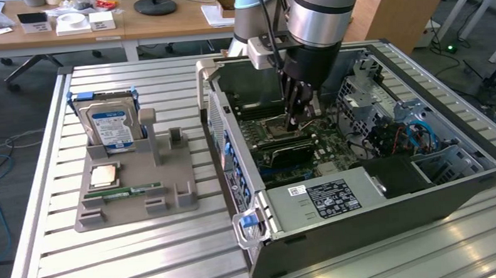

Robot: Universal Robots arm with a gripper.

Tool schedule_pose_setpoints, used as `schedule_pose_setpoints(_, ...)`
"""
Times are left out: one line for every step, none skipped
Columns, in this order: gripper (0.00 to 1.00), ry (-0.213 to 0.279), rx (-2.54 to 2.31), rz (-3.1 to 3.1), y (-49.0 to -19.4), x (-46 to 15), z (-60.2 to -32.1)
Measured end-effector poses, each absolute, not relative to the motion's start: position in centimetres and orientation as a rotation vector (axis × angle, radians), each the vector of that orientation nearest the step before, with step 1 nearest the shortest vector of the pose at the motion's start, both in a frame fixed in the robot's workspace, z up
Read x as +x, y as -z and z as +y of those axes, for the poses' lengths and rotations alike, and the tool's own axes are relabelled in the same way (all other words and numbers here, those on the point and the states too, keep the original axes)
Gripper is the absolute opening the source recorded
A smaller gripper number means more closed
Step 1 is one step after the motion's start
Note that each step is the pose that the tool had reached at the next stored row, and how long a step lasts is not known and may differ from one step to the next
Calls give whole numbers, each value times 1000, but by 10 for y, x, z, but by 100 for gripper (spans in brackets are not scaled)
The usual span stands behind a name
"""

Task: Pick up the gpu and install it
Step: 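Press down on the gpu until it lock into place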

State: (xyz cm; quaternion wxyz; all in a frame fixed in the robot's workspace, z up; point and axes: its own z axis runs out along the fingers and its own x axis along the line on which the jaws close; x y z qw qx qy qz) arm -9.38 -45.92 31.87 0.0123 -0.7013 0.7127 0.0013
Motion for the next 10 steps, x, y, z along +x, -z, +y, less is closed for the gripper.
schedule_pose_setpoints(11,-4,-2186,2222,-318,-94,-459)
schedule_pose_setpoints(11,-4,-2186,2222,-317,-94,-459)
schedule_pose_setpoints(11,-4,-2186,2222,-316,-94,-459)
schedule_pose_setpoints(11,-4,-2186,2222,-315,-94,-459)
schedule_pose_setpoints(11,-4,-2186,2222,-314,-94,-459)
schedule_pose_setpoints(11,-4,-2186,2222,-313,-94,-459)
schedule_pose_setpoints(11,-4,-2186,2222,-312,-94,-459)
schedule_pose_setpoints(11,-4,-2186,2222,-311,-94,-459)
schedule_pose_setpoints(11,-4,-2186,2222,-310,-94,-459)
schedule_pose_setpoints(11,-4,-2186,2222,-309,-94,-459)
